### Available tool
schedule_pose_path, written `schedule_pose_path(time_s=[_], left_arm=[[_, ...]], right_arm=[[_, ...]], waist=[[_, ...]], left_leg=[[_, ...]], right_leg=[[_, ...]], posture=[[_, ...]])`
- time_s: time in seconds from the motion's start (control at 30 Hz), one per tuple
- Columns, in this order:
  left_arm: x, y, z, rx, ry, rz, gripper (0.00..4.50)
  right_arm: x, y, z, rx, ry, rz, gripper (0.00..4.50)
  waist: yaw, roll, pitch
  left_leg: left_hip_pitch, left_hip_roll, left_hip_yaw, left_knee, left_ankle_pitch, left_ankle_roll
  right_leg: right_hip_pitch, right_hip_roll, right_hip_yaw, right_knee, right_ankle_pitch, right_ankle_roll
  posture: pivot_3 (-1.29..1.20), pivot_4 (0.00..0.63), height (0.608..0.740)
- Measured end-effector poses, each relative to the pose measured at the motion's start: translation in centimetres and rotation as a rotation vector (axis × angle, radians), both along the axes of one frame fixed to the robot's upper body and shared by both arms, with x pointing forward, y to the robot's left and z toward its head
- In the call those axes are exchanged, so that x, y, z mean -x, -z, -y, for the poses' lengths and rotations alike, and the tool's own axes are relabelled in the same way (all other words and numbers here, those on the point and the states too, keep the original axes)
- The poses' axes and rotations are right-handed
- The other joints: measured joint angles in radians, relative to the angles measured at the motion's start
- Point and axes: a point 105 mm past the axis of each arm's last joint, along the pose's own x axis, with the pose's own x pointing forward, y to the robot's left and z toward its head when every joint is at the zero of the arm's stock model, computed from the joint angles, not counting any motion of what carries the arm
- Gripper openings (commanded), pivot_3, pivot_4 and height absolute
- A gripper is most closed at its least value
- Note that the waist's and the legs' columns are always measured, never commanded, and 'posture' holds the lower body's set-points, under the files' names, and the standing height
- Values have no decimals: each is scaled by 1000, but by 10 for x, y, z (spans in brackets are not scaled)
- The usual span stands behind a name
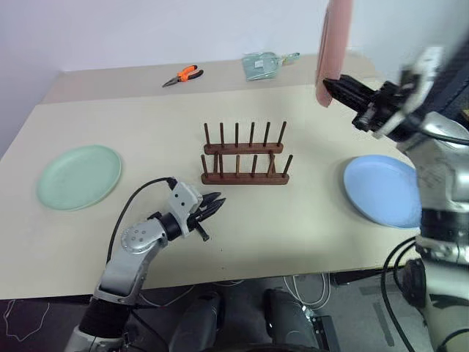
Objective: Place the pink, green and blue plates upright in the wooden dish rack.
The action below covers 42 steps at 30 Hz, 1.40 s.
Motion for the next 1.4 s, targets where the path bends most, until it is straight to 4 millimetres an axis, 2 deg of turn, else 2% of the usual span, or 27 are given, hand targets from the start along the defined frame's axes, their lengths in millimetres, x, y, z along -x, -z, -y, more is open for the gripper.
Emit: schedule_pose_path(time_s=[0.03, 0.1, 0.2, 0.47, 0.77, 0.87, 0.97, 1.07, 1.2, 1.23, 1.27, 1.33, 1.4], left_arm=[[-1, 0, -2, -6, -3, 0, 714], [-2, -1, -2, -8, 6, 1, 714], [-2, 0, -1, -9, 14, -3, 714], [-3, -2, 2, -2, 24, 1, 714], [1, 0, 4, 9, 20, -8, 714], [2, 1, 3, 10, 16, -15, 714], [3, 3, 3, 10, 11, -18, 714], [2, 3, 2, 10, 6, -24, 1613], [0, 2, -2, 38, -24, -40, 3588], [-4, -2, -9, 60, -61, -34, 4176], [-7, -6, -17, 73, -99, -27, 4484], [-19, -21, -35, 104, -195, 24, 4500], [-40, -43, -65, 184, -410, 98, 4500]], right_arm=[[12, 2, -10, -45, -70, -42, 52], [24, 10, -21, -86, -142, -129, 52], [28, 20, -25, -98, -146, -209, 52], [22, 29, -25, -107, -125, -272, 52], [1, 62, -14, -99, -108, -415, 52], [-2, 68, -12, -87, -104, -433, 907], [-5, 69, -10, -58, -72, -408, 2389], [-11, 64, 1, 57, 33, -312, 2468], [-14, 55, 18, 229, 169, -174, 2468], [-15, 51, 26, 283, 224, -134, 2468], [-15, 46, 33, 316, 263, -104, 2468], [-14, 38, 41, 352, 302, -76, 3004], [-11, 25, 34, 359, 278, -31, 3800]], waist=[[-2, 0, 0], [-3, 0, 0], [-1, 0, 0], [-2, 0, 0], [-2, 0, 0], [-3, 0, 0], [-2, 0, 0], [-1, 0, 0], [1, 0, 0], [2, 0, 0], [2, 0, 0], [0, 0, 0], [-4, 0, 0]], left_leg=[[0, 0, 1, 0, 0, 0], [0, -1, 2, 2, 0, 0], [0, -1, 3, 2, 0, 0], [0, -1, 3, 2, 0, 0], [0, -1, 3, 2, 0, 1], [0, -1, 3, 2, 0, 0], [0, -1, 3, 2, 0, 0], [0, -1, 3, 2, 0, 0], [-1, -1, 3, 2, 0, 0], [-1, -1, 3, 2, 0, 0], [-1, -1, 3, 2, 0, 0], [-1, -1, 3, 2, 0, 0], [-1, 0, 3, 2, 0, 0]], right_leg=[[0, 0, 0, 0, 0, 0], [1, -1, 0, 0, -1, -3], [1, -3, 0, 0, -1, -3], [0, -2, -1, -1, 0, 0], [0, -1, -1, -1, 0, 0], [0, -1, -1, -1, 0, 0], [0, -1, -1, -1, 0, 0], [0, -1, -1, -1, 0, 0], [0, -1, -1, -1, 0, 0], [0, -1, -1, -1, 0, 0], [0, -1, -1, -1, 0, 0], [0, -1, -1, -1, 0, 0], [0, -1, -1, -1, 0, 0]], posture=[[0, 150, 739], [0, 150, 739], [0, 150, 739], [0, 150, 739], [0, 150, 739], [0, 150, 739], [0, 150, 739], [0, 150, 739], [0, 150, 739], [0, 150, 739], [0, 150, 739], [0, 150, 739], [0, 150, 739]])
